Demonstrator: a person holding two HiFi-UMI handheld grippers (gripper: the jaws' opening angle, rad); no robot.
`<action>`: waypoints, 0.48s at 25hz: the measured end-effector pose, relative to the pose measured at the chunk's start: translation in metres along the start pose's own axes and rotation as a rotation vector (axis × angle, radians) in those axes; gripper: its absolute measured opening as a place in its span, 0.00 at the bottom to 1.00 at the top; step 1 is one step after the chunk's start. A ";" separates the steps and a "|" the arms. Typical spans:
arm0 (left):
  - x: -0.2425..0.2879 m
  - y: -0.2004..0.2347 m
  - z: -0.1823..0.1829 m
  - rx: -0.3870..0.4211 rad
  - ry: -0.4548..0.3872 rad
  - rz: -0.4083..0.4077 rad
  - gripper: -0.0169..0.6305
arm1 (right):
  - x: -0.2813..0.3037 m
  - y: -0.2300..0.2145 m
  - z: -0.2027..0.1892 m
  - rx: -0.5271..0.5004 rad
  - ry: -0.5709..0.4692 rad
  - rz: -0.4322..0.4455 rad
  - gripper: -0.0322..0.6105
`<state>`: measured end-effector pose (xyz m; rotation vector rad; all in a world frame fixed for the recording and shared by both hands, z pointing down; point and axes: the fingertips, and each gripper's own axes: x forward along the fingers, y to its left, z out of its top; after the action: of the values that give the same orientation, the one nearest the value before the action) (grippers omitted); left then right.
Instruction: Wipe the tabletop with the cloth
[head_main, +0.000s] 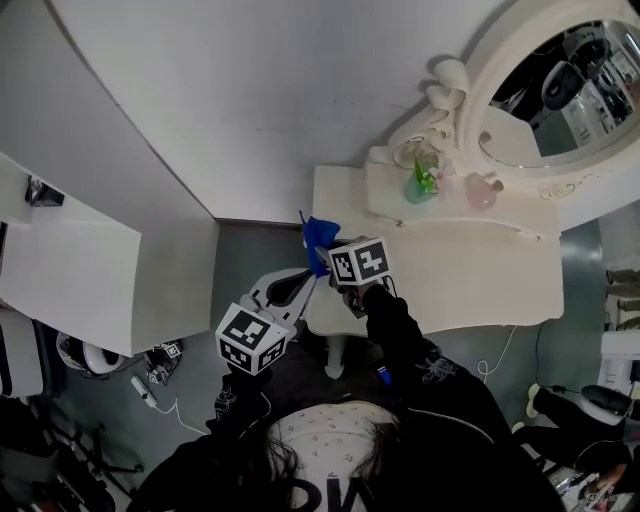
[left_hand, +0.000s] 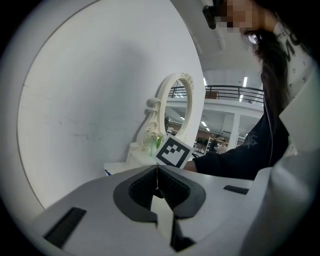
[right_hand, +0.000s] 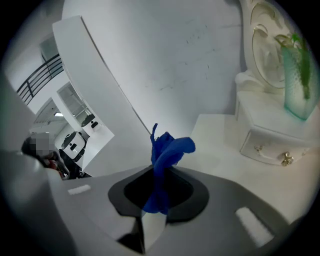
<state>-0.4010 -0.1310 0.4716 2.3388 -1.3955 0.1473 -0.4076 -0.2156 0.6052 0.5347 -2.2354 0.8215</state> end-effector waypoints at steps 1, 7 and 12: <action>0.000 0.003 0.000 -0.003 -0.003 0.010 0.03 | 0.006 -0.003 -0.001 0.003 0.011 -0.002 0.15; 0.004 0.009 0.000 -0.029 -0.014 0.077 0.03 | 0.015 -0.040 -0.027 0.026 0.082 -0.037 0.15; 0.029 -0.005 0.001 -0.039 -0.005 0.103 0.03 | -0.004 -0.080 -0.043 0.052 0.090 -0.031 0.15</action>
<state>-0.3829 -0.1534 0.4776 2.2384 -1.5085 0.1427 -0.3392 -0.2426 0.6592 0.5445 -2.1243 0.8724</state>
